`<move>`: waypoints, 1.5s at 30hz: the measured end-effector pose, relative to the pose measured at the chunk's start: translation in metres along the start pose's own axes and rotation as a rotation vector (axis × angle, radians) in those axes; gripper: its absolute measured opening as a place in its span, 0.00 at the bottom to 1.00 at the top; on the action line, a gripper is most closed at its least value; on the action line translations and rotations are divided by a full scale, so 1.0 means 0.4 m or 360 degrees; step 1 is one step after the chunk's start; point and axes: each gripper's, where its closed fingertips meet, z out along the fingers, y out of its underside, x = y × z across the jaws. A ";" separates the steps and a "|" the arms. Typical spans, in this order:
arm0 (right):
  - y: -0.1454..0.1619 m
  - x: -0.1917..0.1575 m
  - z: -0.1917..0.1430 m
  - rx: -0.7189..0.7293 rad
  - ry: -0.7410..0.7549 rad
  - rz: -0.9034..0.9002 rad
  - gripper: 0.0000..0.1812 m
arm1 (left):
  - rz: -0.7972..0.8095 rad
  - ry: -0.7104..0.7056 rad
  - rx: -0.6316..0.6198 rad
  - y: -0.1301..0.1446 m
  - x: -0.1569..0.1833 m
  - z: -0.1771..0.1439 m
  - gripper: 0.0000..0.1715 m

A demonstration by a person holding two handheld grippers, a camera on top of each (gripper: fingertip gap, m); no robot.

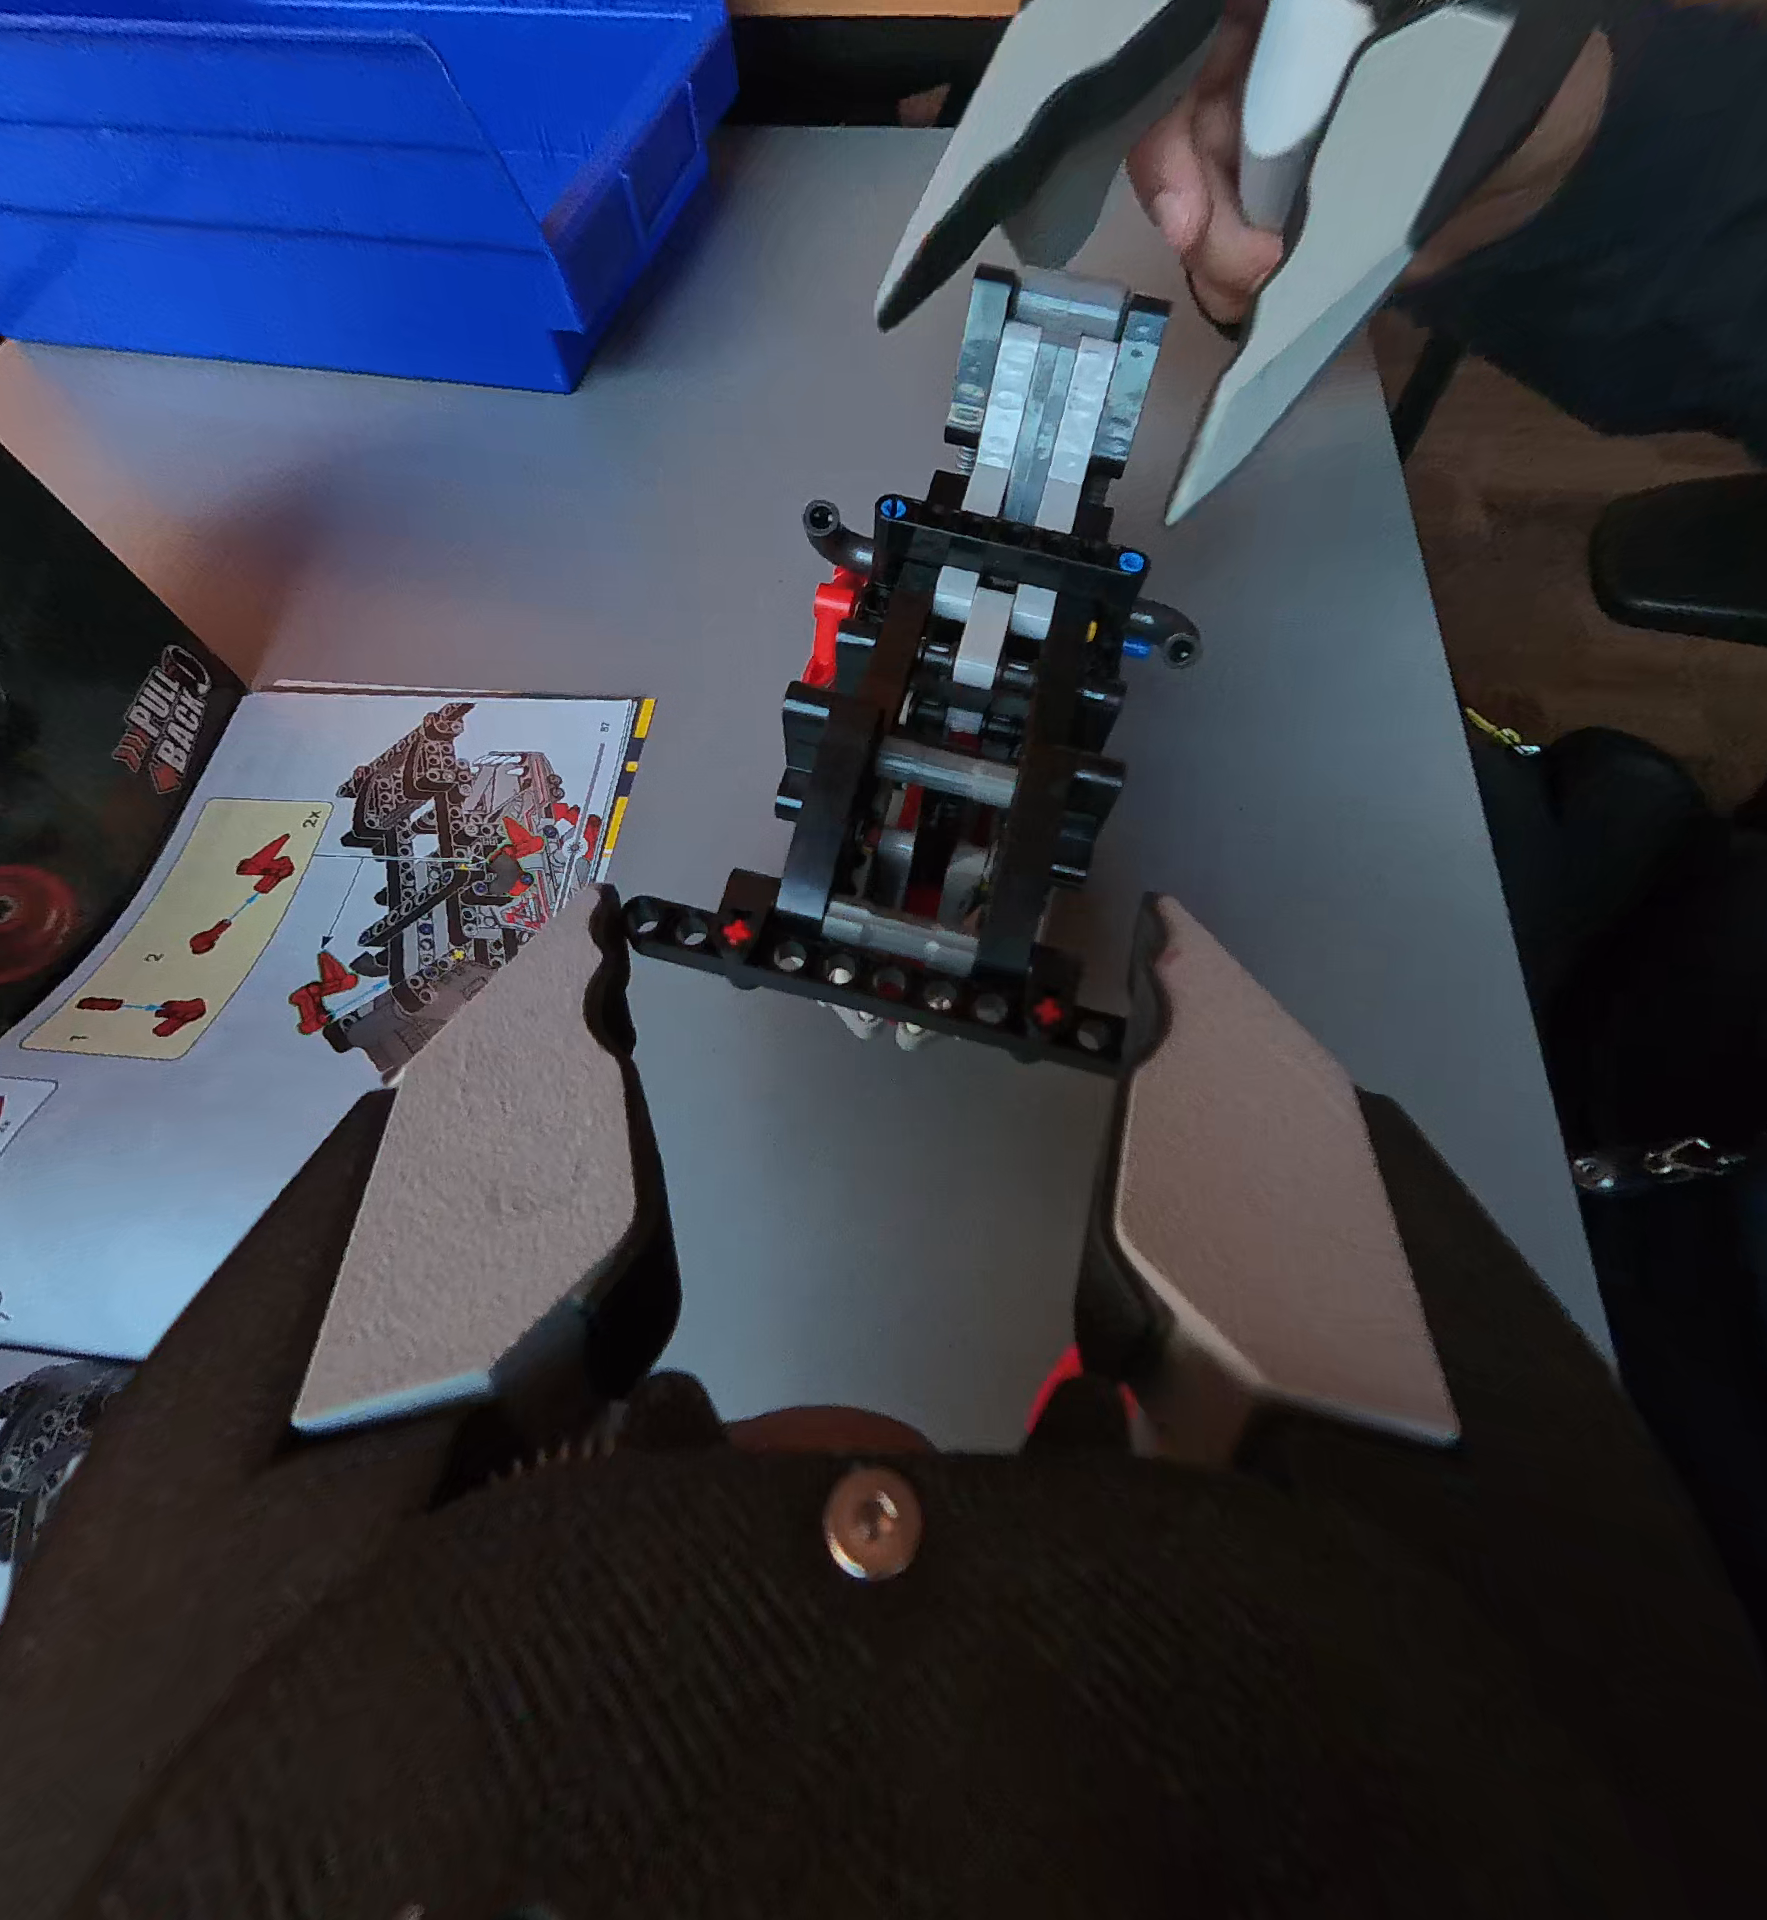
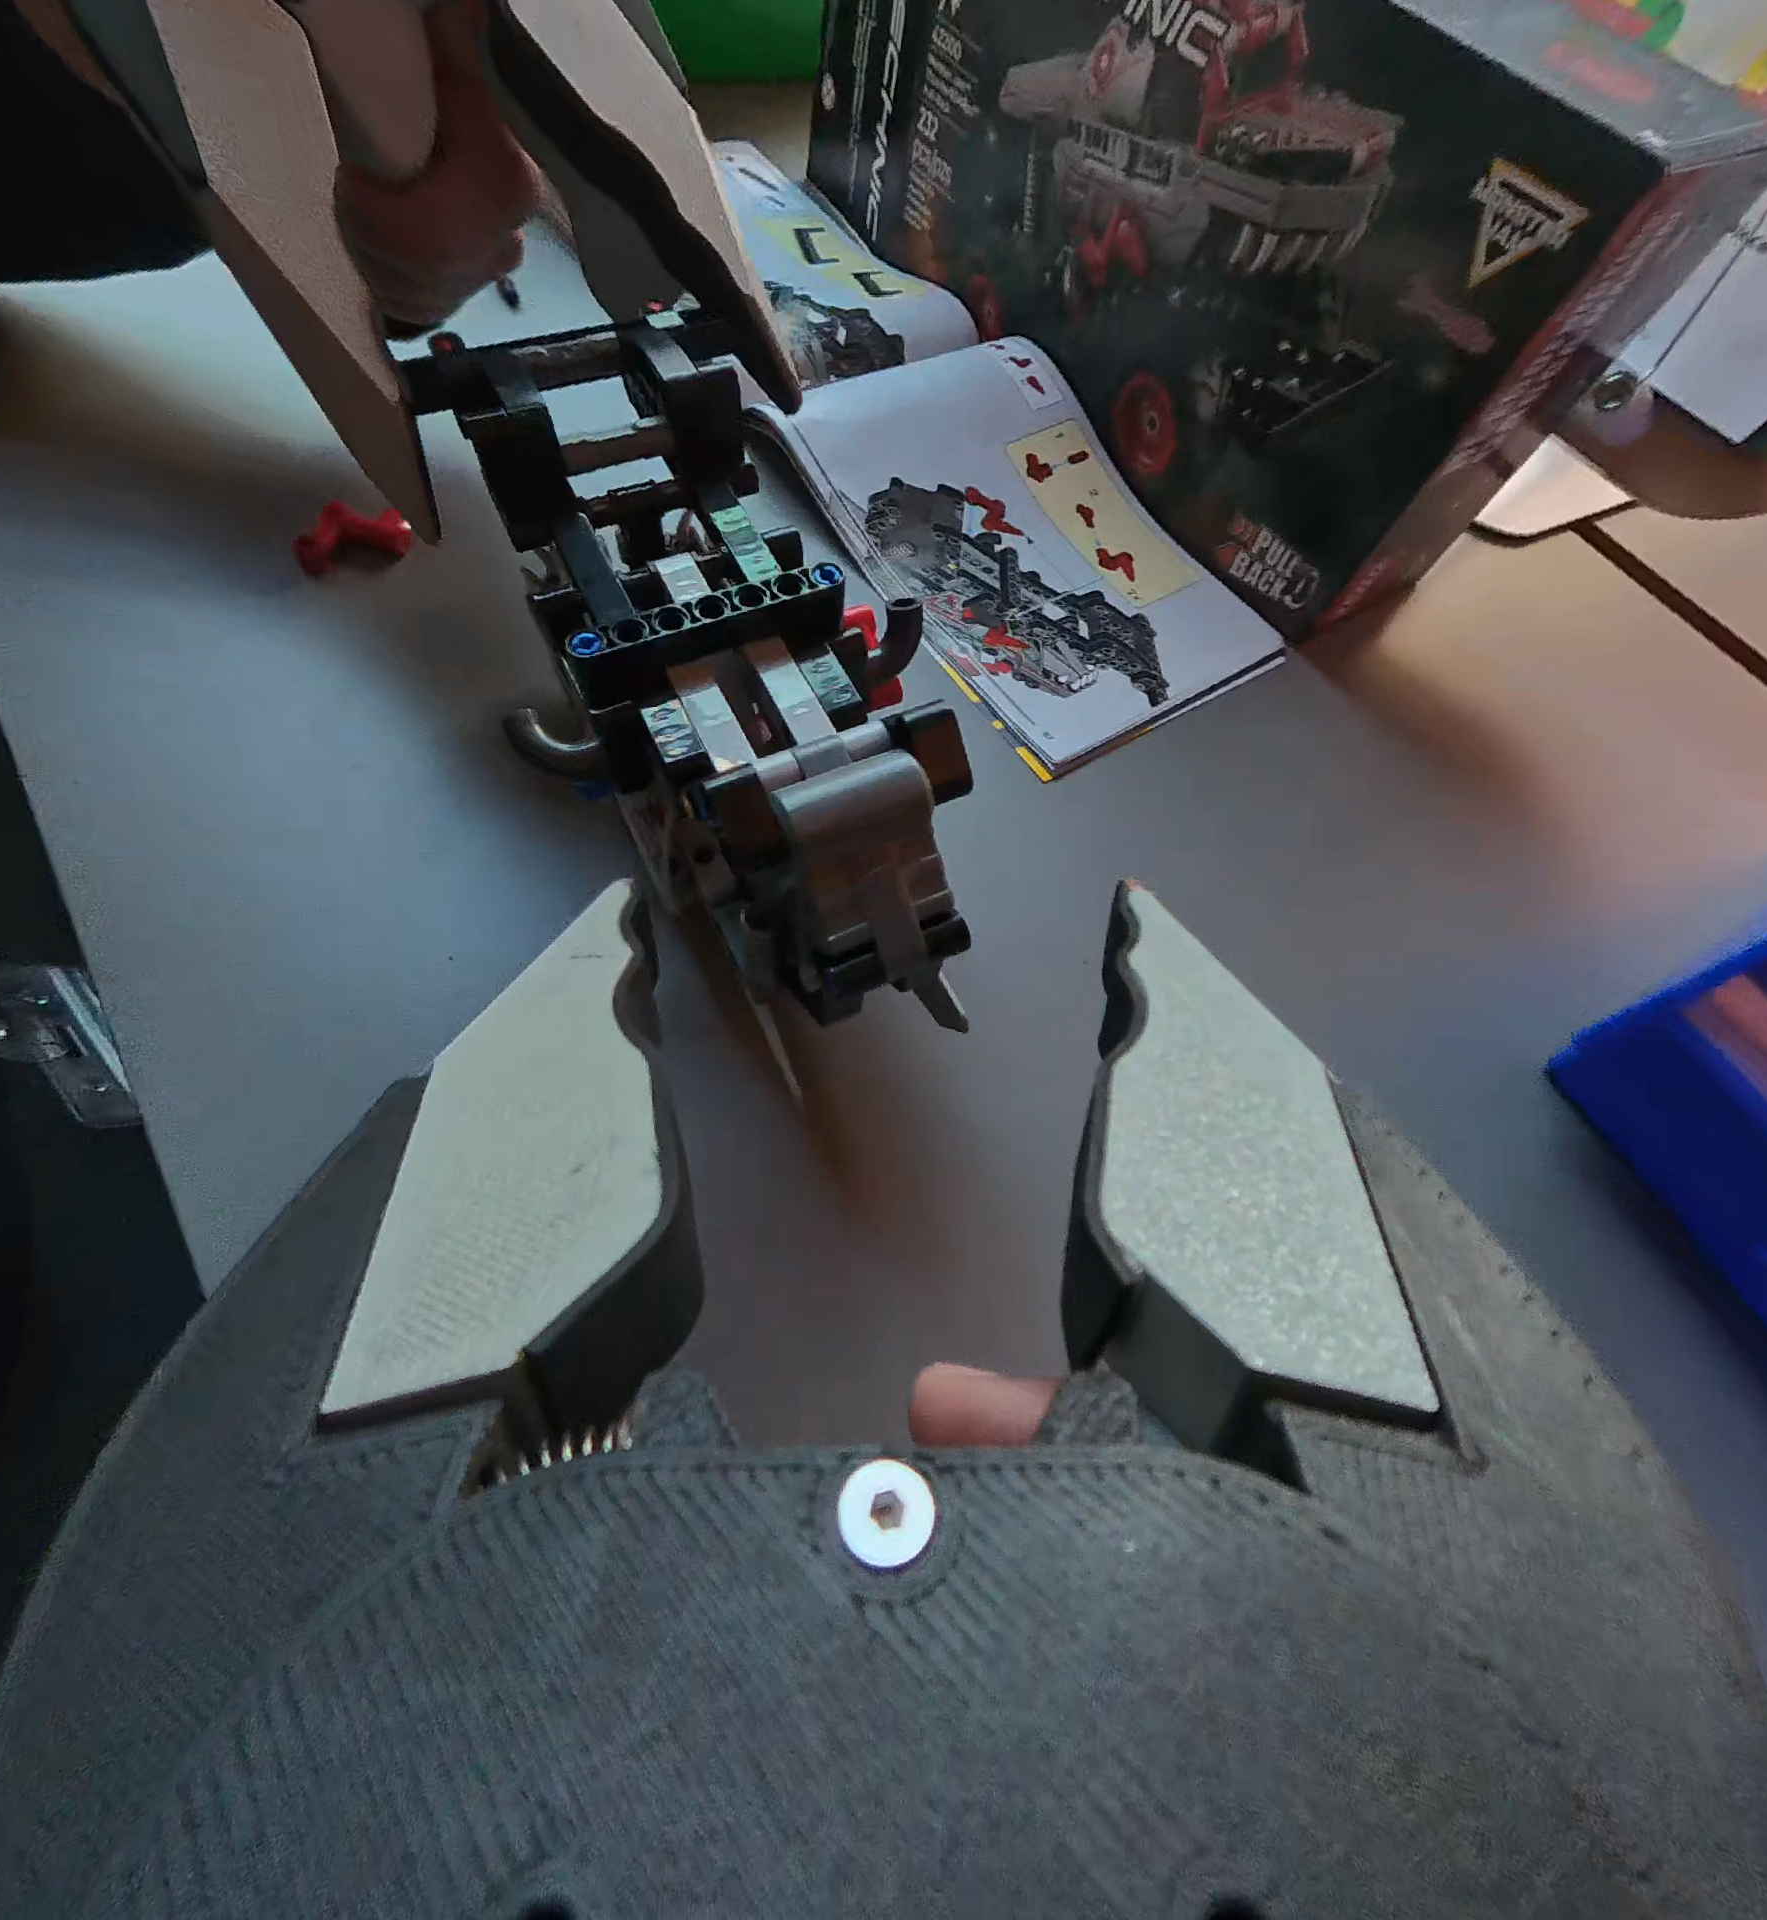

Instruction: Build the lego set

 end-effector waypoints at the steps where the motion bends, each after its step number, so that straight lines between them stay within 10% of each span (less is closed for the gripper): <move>1: 0.001 -0.004 0.008 0.0007 -0.0027 0.0007 0.46 | -0.0003 -0.0005 0.0003 0.000 0.001 -0.001 0.55; 11: -0.004 0.014 0.045 0.0049 -0.0063 0.0007 0.38 | -0.0101 -0.0090 0.0034 0.016 0.005 -0.077 0.54; 23: 0.003 -0.003 0.045 0.0049 -0.0071 -0.0009 0.37 | -0.0271 -0.0138 -0.0371 0.243 0.109 -0.151 0.47; 26: 0.011 -0.004 0.038 0.0038 -0.0056 -0.0005 0.37 | -0.0200 -0.0074 -0.0316 0.236 0.129 -0.159 0.35; 42: 0.003 -0.030 0.002 0.0102 -0.0016 -0.0163 0.25 | -0.0116 -0.0038 -0.0366 0.221 0.141 -0.105 0.35; 45: 0.000 -0.046 -0.006 0.0115 0.0070 -0.0348 0.25 | -0.0138 -0.0043 -0.0341 0.220 0.139 -0.108 0.20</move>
